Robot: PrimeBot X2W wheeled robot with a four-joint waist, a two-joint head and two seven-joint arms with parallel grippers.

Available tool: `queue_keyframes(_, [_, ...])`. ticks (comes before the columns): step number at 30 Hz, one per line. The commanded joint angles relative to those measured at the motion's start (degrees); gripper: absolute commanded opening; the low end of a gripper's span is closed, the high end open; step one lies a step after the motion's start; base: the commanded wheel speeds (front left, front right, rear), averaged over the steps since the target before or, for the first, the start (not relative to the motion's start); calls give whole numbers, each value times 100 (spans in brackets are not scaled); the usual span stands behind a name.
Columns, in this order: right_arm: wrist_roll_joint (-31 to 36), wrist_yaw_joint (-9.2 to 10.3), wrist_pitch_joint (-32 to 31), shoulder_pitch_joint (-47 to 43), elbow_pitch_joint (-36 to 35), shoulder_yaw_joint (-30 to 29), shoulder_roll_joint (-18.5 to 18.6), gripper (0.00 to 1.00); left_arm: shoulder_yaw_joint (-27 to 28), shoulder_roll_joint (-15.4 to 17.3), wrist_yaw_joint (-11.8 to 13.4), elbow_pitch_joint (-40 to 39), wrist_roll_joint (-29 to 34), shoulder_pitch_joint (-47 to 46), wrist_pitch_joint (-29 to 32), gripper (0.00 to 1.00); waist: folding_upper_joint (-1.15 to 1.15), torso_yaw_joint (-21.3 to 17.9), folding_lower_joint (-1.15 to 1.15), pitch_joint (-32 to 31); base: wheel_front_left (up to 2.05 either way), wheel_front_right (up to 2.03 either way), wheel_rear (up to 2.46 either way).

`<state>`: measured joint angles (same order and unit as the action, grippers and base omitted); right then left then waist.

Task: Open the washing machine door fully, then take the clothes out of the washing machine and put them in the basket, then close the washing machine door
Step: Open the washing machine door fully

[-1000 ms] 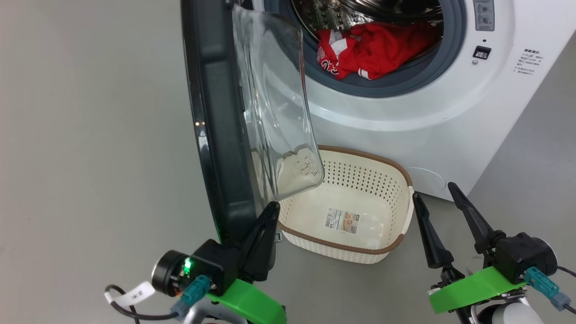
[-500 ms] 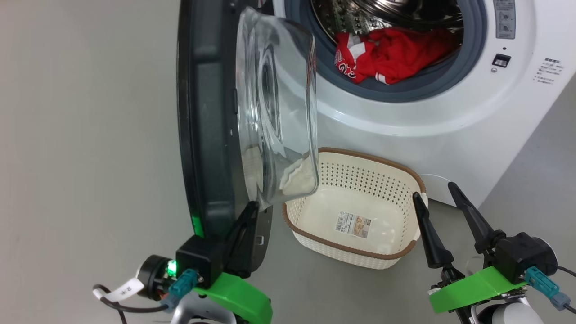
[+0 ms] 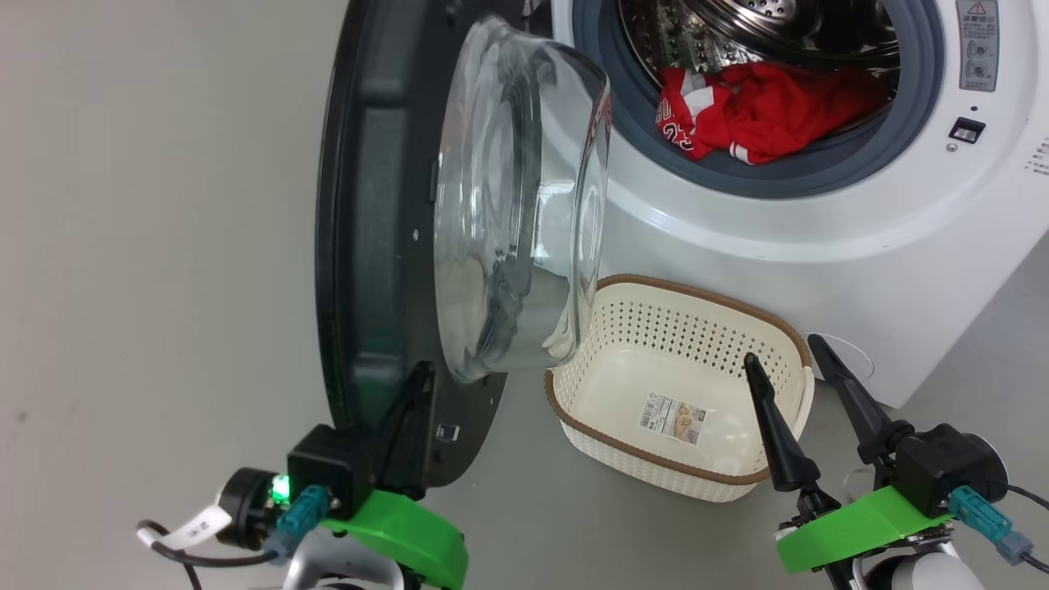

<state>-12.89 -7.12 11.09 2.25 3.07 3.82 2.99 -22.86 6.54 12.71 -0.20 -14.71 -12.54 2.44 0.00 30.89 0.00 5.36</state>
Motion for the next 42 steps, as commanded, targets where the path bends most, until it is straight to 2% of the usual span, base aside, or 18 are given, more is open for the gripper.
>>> queue_keyframes(1, [-30, -36, -5, 2, -162, 127, -12, 100, 310, 151, 118, -125, -14, -21, -18, 0, 0, 28, 0, 5, 0, 0, 0])
queue_keyframes(8, [-32, -36, -72, 42, -186, 204, -12, 100, 586, 303, 288, -3, -31, -33, -117, 0, 0, 43, 0, 35, 0, 0, 0])
queue_keyframes(20, [5, -36, -233, -3, -353, 251, -12, 100, 1065, 652, 436, 569, -85, -269, -370, 0, 0, 30, 0, 63, 0, 0, 0])
queue_keyframes(32, [161, -36, -449, -65, -580, 230, -12, 100, 1322, 867, 438, 1204, -153, -627, -706, 0, 0, 22, 0, 157, 0, 0, 0])
queue_keyframes(42, [265, -36, -610, -62, -753, 207, -12, 100, 1426, 1003, 328, 1801, -237, -1023, -915, 0, 0, 27, 0, 269, 0, 0, 0])
